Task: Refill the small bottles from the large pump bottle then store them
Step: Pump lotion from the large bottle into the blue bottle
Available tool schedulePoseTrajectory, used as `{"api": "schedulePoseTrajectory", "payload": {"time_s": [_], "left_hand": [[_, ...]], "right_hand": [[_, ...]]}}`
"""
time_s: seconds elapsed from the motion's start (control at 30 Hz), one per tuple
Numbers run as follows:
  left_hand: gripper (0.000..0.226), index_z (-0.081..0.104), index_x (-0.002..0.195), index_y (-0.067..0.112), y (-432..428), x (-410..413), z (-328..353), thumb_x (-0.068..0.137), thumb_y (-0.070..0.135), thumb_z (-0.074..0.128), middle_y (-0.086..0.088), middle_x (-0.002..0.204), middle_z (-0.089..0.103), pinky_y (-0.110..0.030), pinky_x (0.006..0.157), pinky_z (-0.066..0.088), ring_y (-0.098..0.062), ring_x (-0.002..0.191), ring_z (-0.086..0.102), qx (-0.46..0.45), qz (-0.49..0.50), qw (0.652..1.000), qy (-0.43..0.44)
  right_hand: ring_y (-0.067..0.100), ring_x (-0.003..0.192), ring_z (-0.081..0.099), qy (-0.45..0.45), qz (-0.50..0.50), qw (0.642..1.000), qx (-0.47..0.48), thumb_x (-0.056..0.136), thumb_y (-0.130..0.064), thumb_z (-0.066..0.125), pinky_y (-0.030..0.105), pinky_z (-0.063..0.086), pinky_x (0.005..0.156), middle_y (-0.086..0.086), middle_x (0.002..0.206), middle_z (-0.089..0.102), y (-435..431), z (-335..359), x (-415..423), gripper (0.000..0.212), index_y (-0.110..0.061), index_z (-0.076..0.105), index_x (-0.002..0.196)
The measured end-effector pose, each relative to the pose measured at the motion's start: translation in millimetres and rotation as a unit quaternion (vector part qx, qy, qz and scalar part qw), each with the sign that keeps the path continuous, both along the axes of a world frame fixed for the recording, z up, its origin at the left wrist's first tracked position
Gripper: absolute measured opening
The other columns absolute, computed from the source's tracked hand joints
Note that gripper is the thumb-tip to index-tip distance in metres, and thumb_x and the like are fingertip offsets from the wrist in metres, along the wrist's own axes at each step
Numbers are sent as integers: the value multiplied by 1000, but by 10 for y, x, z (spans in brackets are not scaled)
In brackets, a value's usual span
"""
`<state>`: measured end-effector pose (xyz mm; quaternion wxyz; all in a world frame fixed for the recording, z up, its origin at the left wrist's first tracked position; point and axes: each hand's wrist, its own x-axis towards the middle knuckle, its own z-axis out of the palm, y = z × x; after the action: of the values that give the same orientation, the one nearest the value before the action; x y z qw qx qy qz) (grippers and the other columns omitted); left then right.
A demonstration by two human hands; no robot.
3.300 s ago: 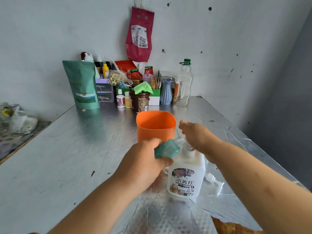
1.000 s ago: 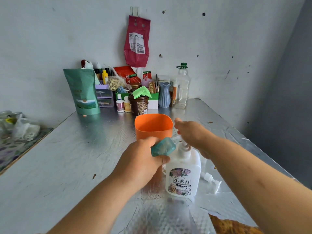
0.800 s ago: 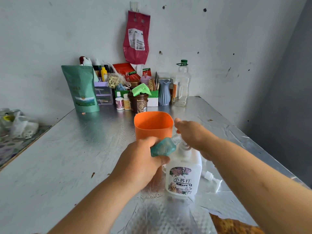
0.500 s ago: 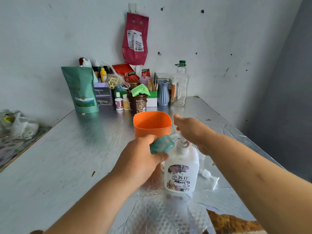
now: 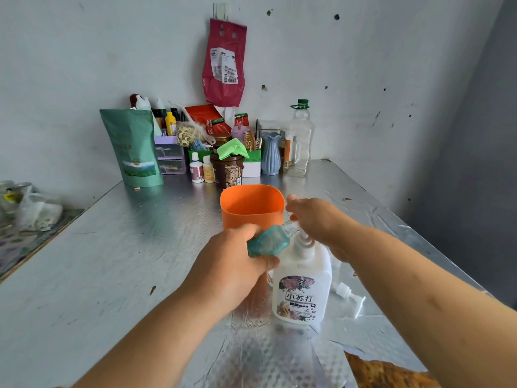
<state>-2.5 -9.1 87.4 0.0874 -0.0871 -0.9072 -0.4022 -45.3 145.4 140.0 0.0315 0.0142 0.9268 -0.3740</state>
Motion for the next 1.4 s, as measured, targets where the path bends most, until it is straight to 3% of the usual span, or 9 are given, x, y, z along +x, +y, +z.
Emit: {"api": "schedulePoseTrajectory", "payload": {"time_s": [0.17, 0.4, 0.7, 0.87, 1.0, 1.1, 1.2, 1.3, 1.4], "left_hand": [[39, 66, 113, 34, -3, 30, -27, 77, 36, 80, 13, 102, 70, -38, 85, 53, -10, 94, 65, -10, -1, 1000, -14], [43, 65, 114, 33, -29, 71, 36, 75, 26, 83, 13, 104, 69, -31, 84, 52, -9, 94, 63, -20, -1, 1000, -20], [38, 67, 107, 34, -37, 67, 49, 73, 29, 84, 13, 100, 69, -28, 78, 51, -7, 90, 63, -8, 6, 1000, -19], [38, 68, 108, 31, -39, 54, 19, 74, 28, 84, 12, 99, 70, -33, 82, 52, -9, 90, 64, 2, 2, 1000, -24], [36, 68, 106, 32, -41, 40, -31, 74, 27, 83, 13, 98, 70, -26, 75, 49, -7, 88, 63, -6, 3, 1000, -26], [37, 67, 108, 34, -36, 51, -36, 75, 28, 82, 13, 100, 69, -24, 74, 47, -8, 89, 62, -15, 3, 999, -28], [37, 67, 109, 33, -24, 69, -10, 75, 28, 82, 12, 100, 69, -28, 78, 50, -10, 90, 63, -15, 8, 1000, -26], [37, 66, 109, 33, -14, 82, 30, 76, 28, 81, 12, 101, 69, -28, 77, 49, -10, 91, 62, -15, 10, 1000, -21], [38, 65, 110, 33, -10, 77, 63, 76, 29, 81, 11, 103, 68, -28, 77, 49, -11, 92, 62, -19, 12, 1000, -18]], "right_hand": [[42, 113, 52, 12, -12, 1000, -17, 103, -12, 23, 47, 44, 96, 26, 123, 54, -23, -97, -20, 35, 0, 44, 128], [46, 116, 49, 8, -4, 999, -33, 104, -16, 20, 52, 40, 100, 31, 126, 51, 11, 21, 19, 39, 3, 43, 129], [25, 109, 49, -34, -8, 998, -53, 102, -43, 25, 36, 35, 93, 14, 129, 54, 13, 32, -3, 52, -8, 48, 133], [29, 118, 51, -28, -4, 999, -45, 102, -41, 28, 39, 38, 99, 15, 127, 57, 20, 4, -8, 50, -6, 56, 124], [41, 117, 50, -5, 14, 1000, 13, 105, -27, 21, 46, 39, 100, 27, 125, 53, -8, -25, 26, 45, 2, 48, 128], [46, 115, 49, 0, -6, 1000, 7, 105, -21, 19, 49, 39, 97, 32, 123, 52, -10, -36, 51, 43, 5, 45, 128], [45, 118, 49, -4, 5, 1000, 0, 104, -35, 18, 49, 38, 100, 31, 126, 52, -18, -15, 56, 54, 4, 46, 128], [31, 127, 44, -33, -21, 997, -69, 98, -54, 21, 43, 31, 106, 15, 138, 48, -2, 2, 7, 65, -7, 43, 138], [29, 135, 36, -47, -19, 996, -69, 95, -61, 20, 44, 25, 110, 10, 146, 41, 16, 58, -13, 71, -12, 38, 143]]}}
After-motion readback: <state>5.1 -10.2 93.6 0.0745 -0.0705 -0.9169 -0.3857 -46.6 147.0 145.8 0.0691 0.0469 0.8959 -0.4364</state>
